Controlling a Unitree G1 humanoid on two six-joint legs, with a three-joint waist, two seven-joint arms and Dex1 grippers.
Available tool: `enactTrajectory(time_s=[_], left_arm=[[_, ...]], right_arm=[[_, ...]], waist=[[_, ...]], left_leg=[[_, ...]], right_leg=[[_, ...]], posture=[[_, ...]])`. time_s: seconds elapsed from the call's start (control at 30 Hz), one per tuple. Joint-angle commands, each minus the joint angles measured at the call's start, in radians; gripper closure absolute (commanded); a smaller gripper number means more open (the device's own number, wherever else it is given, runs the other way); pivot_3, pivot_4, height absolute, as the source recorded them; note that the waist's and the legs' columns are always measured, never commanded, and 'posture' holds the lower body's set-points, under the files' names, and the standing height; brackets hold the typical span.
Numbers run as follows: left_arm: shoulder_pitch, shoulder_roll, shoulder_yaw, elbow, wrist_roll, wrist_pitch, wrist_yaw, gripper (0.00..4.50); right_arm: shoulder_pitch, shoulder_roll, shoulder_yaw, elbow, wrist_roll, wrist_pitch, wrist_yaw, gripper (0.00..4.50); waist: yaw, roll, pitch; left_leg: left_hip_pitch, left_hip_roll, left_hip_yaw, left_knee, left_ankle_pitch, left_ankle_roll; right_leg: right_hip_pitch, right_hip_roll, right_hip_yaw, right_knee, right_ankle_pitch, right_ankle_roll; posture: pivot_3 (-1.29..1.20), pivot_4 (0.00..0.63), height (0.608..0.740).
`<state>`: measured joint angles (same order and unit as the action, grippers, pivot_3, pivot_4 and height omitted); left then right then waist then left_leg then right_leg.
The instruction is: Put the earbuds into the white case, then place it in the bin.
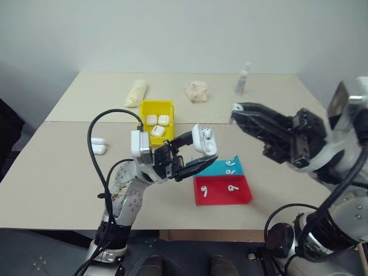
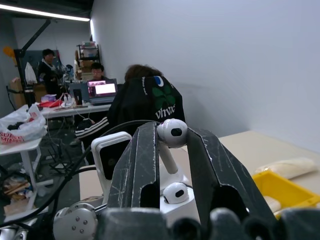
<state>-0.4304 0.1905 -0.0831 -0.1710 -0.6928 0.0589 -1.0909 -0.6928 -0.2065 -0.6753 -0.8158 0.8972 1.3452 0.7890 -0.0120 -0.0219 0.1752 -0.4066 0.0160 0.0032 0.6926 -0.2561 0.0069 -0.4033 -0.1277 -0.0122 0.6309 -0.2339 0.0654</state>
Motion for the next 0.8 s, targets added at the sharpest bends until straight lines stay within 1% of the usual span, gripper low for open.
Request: enactTrajectory(time_s=[0.03, 0.2, 0.3, 0.5, 0.8], left_arm=[[-0.011, -0.011, 0.006, -0.008, -0.002, -0.021, -0.013, 1.71], [-0.005, -0.018, 0.003, 0.002, 0.016, -0.035, -0.017, 1.71], [-0.001, -0.02, 0.004, 0.001, 0.022, -0.039, -0.013, 1.71], [0.006, -0.022, 0.009, -0.006, 0.027, -0.045, -0.007, 1.71], [0.016, -0.021, 0.012, -0.006, 0.036, -0.055, 0.0, 1.71]], right_arm=[[0.038, -0.041, 0.023, -0.021, 0.122, -0.053, -0.085, 3.87], [0.107, -0.101, 0.103, -0.007, 0.228, -0.133, -0.161, 3.87], [0.132, -0.121, 0.165, 0.009, 0.261, -0.186, -0.202, 3.87], [0.197, -0.185, 0.25, 0.029, 0.252, -0.277, -0.218, 3.87], [0.269, -0.287, 0.331, 0.05, 0.259, -0.399, -0.241, 3.87]], waist=[[0.001, 0.0, 0.0], [0.0, 0.0, 0.0], [-0.001, 0.0, 0.0], [-0.001, 0.0, 0.0], [0.001, 0.0, 0.0]], left_leg=[[0.0, 0.0, 0.0, 0.0, 0.0, 0.0], [0.0, 0.0, 0.0, 0.0, 0.0, 0.0], [0.0, 0.0, 0.0, 0.0, 0.0, 0.0], [0.0, 0.0, 0.0, 0.0, 0.0, 0.0], [0.0, 0.0, 0.0, 0.0, 0.0, 0.0]], right_leg=[[0.0, 0.0, 0.0, 0.0, 0.0, 0.0], [0.0, 0.0, 0.0, -0.001, 0.0, 0.0], [0.0, 0.0, 0.0, -0.001, 0.0, 0.0], [0.0, 0.0, 0.0, -0.001, 0.0, 0.0], [0.001, 0.0, 0.0, -0.001, 0.0, 0.0]], posture=[[0.0, 0.15, 0.74], [0.0, 0.15, 0.74], [0.0, 0.15, 0.74], [0.0, 0.15, 0.74], [0.0, 0.15, 0.74]])
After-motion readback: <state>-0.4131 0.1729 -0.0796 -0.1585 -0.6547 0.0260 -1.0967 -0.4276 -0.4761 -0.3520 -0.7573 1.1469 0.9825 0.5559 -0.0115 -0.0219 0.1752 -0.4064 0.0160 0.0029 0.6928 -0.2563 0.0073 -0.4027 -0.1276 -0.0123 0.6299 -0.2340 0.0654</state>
